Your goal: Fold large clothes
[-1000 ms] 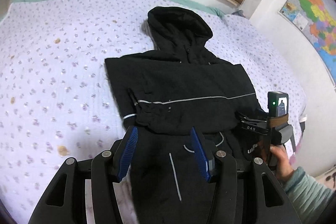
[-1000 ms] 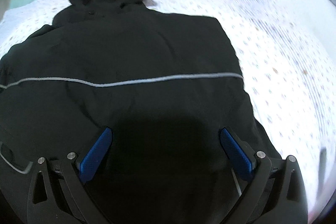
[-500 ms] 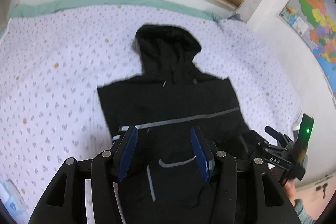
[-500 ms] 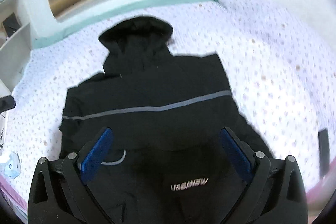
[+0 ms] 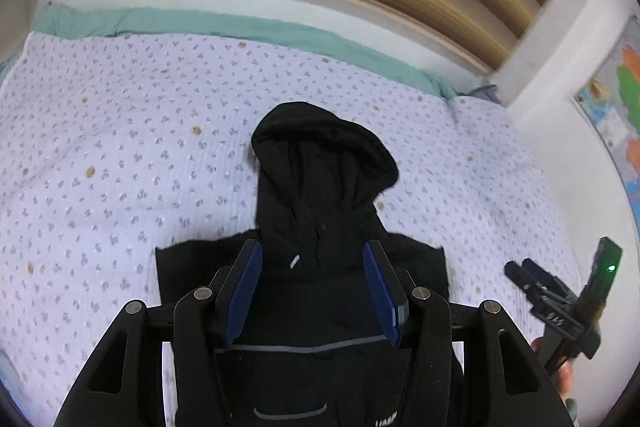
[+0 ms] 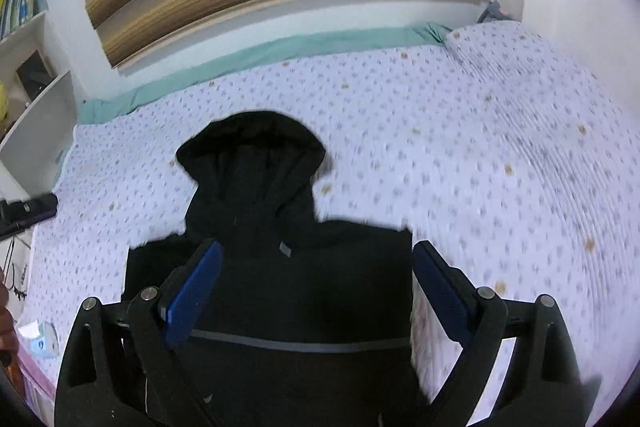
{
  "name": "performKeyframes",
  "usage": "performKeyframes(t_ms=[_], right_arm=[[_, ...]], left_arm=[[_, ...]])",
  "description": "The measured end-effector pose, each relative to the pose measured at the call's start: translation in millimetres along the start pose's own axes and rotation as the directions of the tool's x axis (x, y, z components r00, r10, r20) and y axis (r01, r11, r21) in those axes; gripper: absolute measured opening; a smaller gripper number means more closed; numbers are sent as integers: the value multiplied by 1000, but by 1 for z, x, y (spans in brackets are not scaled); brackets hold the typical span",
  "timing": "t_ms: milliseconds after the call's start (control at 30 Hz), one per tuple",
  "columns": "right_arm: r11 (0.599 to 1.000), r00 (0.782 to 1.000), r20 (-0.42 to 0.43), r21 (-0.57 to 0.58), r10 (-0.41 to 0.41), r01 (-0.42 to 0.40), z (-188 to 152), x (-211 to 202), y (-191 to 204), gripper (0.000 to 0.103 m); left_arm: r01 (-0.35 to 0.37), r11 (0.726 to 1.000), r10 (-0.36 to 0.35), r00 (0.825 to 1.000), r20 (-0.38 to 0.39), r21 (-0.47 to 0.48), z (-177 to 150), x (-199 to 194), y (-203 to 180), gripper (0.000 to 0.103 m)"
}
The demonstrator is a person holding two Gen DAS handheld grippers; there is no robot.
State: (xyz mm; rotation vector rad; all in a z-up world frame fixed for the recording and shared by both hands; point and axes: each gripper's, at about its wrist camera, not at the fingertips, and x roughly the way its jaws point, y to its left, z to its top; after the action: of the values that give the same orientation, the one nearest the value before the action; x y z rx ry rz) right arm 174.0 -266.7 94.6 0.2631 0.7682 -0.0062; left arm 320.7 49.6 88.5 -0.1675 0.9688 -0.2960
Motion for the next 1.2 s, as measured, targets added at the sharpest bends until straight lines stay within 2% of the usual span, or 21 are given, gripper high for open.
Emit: performKeyframes(t_ms=[167,333,433,600,633,700,733,767,800,833,867,900,967,1000,1033,1100,1133,1167,1200], right_arm=[[999,999,-33,-32,-1,0,33,48,-1,97],[1000,995,-101,-28,-17,14,63,131,1,97],[1000,988,-153,-24,-21,18,76,189,4,96],[999,975,-216,-13,-44,42,87,273,4,95],[999,972,-234,8,-37,40,88,293,1,92],[999,963,-268,35,-12,22,86,320,-2,73],[999,959,-283,44,12,0,85,330,-2,28],[999,954,-300,48,29,-16,83,336,-1,11],[999,956,-291,45,20,-7,83,335,-1,10],[999,970,-241,42,19,-9,85,322,-3,7],[999,985,-172,31,20,-15,89,299,-7,7],[1000,993,-117,19,18,-16,91,279,-9,6],[999,999,-26,-30,20,-21,88,235,-13,6],[998,1000,-18,-55,13,-14,82,229,-13,6],[998,1000,-25,-66,3,-4,77,230,-11,6],[997,994,-113,-79,-2,-7,59,256,-12,6],[997,985,-175,-72,4,-17,49,277,-13,7],[997,973,-232,-71,4,-21,39,298,-15,7],[997,952,-307,-69,10,-33,26,325,-17,7]], left_arm=[[-70,997,70,997,-17,17,37,58,8,54],[-134,989,139,985,-99,58,64,146,28,54],[-132,991,135,981,-136,34,76,194,46,54],[-112,993,106,983,-151,-29,95,262,73,54],[-114,993,107,982,-155,-36,96,272,77,54],[-123,992,114,979,-170,-42,98,292,84,54],[-125,991,115,978,-176,-45,98,300,88,53],[-126,991,115,979,-171,-55,98,304,94,46],[-115,991,103,983,-152,-75,98,301,100,22],[-93,991,78,986,-144,-100,100,297,108,16],[-49,987,33,994,-107,-156,100,283,118,16],[38,977,-51,997,-57,-211,99,266,127,16],[166,954,-171,985,2,-250,93,247,132,19],[190,953,-191,981,18,-236,89,243,131,19],[176,961,-178,984,11,-214,86,247,128,19],[68,979,-89,991,-97,-193,78,280,130,19],[10,980,-45,984,-171,-199,71,305,137,20],[-8,978,-40,973,-226,-206,63,327,144,20],[7,977,-54,975,-217,-212,60,333,147,20]])
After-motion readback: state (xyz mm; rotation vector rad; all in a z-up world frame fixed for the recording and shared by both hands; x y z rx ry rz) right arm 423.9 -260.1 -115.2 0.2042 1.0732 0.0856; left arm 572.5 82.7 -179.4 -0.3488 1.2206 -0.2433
